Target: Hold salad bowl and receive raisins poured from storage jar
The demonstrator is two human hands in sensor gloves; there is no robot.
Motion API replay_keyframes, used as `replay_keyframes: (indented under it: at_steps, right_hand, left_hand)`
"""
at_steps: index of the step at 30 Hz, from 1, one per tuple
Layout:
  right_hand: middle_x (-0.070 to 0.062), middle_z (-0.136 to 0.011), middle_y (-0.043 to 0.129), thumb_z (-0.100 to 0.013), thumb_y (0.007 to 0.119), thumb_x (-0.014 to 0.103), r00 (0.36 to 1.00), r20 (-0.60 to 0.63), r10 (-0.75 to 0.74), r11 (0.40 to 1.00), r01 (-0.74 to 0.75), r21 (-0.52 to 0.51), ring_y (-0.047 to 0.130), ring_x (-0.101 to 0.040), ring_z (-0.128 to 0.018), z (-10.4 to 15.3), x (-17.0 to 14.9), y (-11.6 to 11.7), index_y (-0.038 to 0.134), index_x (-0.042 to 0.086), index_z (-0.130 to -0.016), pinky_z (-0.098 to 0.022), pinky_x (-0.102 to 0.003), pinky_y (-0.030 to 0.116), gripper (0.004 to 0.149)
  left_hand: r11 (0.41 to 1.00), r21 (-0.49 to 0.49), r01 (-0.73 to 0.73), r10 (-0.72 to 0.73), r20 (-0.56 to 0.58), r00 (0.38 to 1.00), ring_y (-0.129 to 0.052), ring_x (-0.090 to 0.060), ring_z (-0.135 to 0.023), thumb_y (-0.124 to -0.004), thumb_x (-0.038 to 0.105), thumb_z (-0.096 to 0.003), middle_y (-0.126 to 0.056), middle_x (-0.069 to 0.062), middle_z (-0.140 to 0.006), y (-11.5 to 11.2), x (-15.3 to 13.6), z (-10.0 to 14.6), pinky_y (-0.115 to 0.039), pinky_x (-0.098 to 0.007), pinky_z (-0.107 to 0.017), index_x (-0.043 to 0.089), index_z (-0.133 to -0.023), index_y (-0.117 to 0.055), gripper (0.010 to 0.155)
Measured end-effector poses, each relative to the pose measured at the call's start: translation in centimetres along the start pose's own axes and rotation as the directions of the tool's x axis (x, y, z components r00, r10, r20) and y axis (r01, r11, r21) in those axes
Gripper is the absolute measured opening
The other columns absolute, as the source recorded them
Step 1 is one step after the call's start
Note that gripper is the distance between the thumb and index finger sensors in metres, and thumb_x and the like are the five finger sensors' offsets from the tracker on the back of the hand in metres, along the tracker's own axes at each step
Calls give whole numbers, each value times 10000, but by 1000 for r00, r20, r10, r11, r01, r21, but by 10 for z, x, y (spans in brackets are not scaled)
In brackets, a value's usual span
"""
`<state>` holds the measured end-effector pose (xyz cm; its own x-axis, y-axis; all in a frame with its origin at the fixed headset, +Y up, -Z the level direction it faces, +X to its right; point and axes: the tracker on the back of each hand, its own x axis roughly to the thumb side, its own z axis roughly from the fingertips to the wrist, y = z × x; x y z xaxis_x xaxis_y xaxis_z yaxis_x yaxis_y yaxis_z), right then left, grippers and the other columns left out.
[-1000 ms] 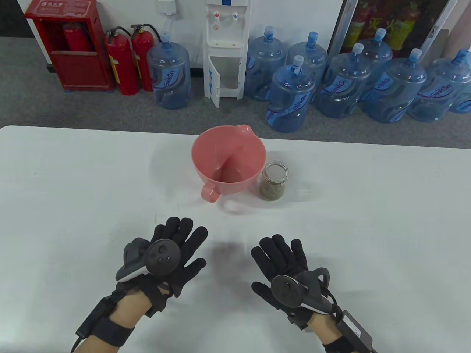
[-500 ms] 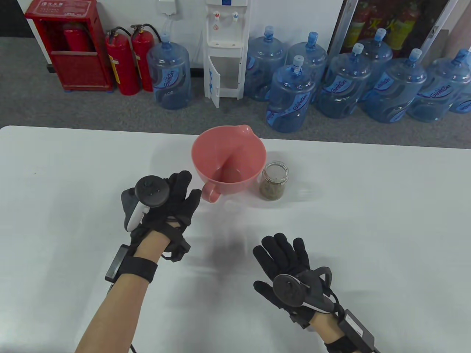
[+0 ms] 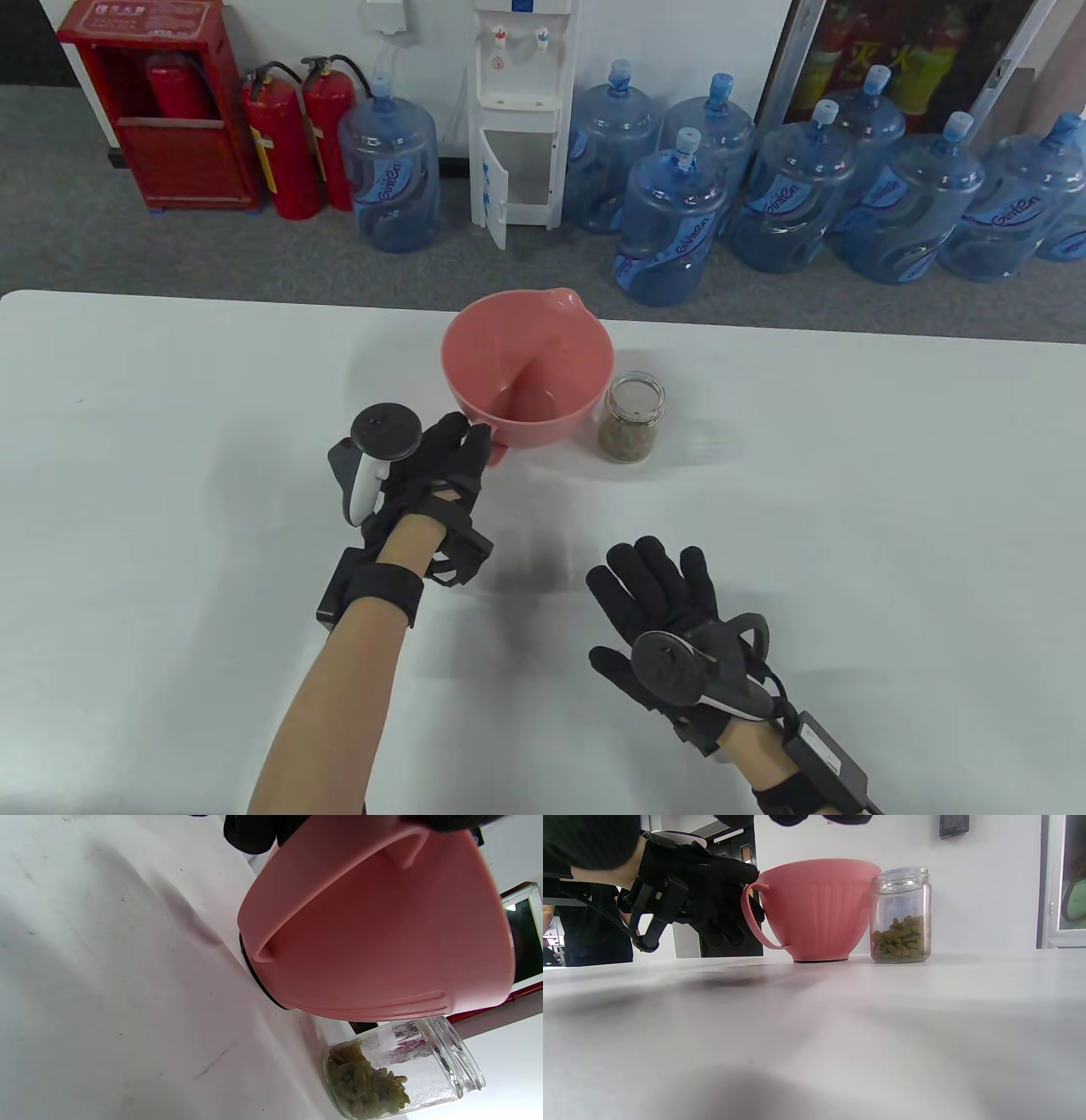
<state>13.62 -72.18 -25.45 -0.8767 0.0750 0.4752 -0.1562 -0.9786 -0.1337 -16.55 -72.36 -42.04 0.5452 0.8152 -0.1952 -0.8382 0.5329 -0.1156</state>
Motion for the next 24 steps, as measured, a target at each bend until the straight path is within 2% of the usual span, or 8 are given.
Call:
replay_keyframes:
  at_steps: [3,8,10,12,14,18,20,24]
  right_hand:
    - [60,-1134,172,-350,656,695,1000,-7,0,1000,0,11,251,-274,-1098,-1,-2,1,259,413,-1029,-765,-620,198,835]
    - [58,-1134,173,-351,656,694,1000,-13,6,1000,-6,19,250,-275,-1097,-2,-3,2,262,411,-1030,-762,-622,192,834]
    - [58,-1133,168,-350,656,695,1000,-10,22,1000,-22,23,247,-275,-1097,-2,-2,2,254,409,-1029,-760,-625,187,839]
    - [56,-1133,165,-349,654,697,999,-9,31,999,-31,21,245,-277,-1096,-2,-3,1,249,409,-1029,-757,-626,186,842]
    - [56,-1133,164,-348,655,697,999,-13,31,999,-31,20,244,-279,-1096,-1,-4,0,246,407,-1029,-757,-627,184,846]
    - [55,-1133,161,-349,655,697,999,-19,26,999,-25,22,243,-278,-1096,-2,-5,0,245,409,-1029,-757,-627,181,845]
    - [56,-1132,161,-349,655,697,999,-19,28,999,-28,22,243,-277,-1096,-2,-5,0,244,409,-1029,-756,-627,182,845]
    - [55,-1133,160,-350,655,696,999,-23,27,999,-27,23,239,-278,-1096,-2,-5,-1,245,409,-1029,-757,-627,182,844]
  left_hand:
    - [1000,2,-17,17,3,1000,-425,-454,-1084,-580,605,-432,-658,-94,-1020,-2,2,-1,-301,-601,-743,172,-960,-662,688]
    - [985,-15,-172,173,9,985,-648,-420,-1040,-631,546,-430,-868,27,-872,-6,-1,-4,-436,-589,-745,272,-755,-830,469]
    - [959,-54,-277,280,36,959,-716,-379,-1018,-618,538,-433,-872,54,-831,-10,-6,-5,-485,-573,-749,298,-718,-808,419]
    - [909,-3,-416,415,78,906,-751,-336,-965,-602,540,-431,-838,27,-789,-11,-9,0,-521,-574,-728,287,-696,-775,405]
    - [898,27,-439,434,113,894,-767,-358,-899,-592,534,-431,-816,-13,-754,-7,-11,7,-515,-589,-701,269,-685,-769,408]
    - [869,-33,-494,488,219,845,-783,-373,-818,-579,526,-434,-807,-39,-717,14,-18,31,-481,-576,-713,249,-681,-761,413]
    - [883,-71,-464,463,292,837,-791,-371,-800,-570,523,-433,-800,-44,-710,26,-19,48,-486,-566,-713,243,-680,-753,416]
    - [886,-129,-444,457,396,797,-801,-369,-768,-568,525,-433,-802,-44,-692,45,-24,98,-491,-550,-712,239,-675,-753,417]
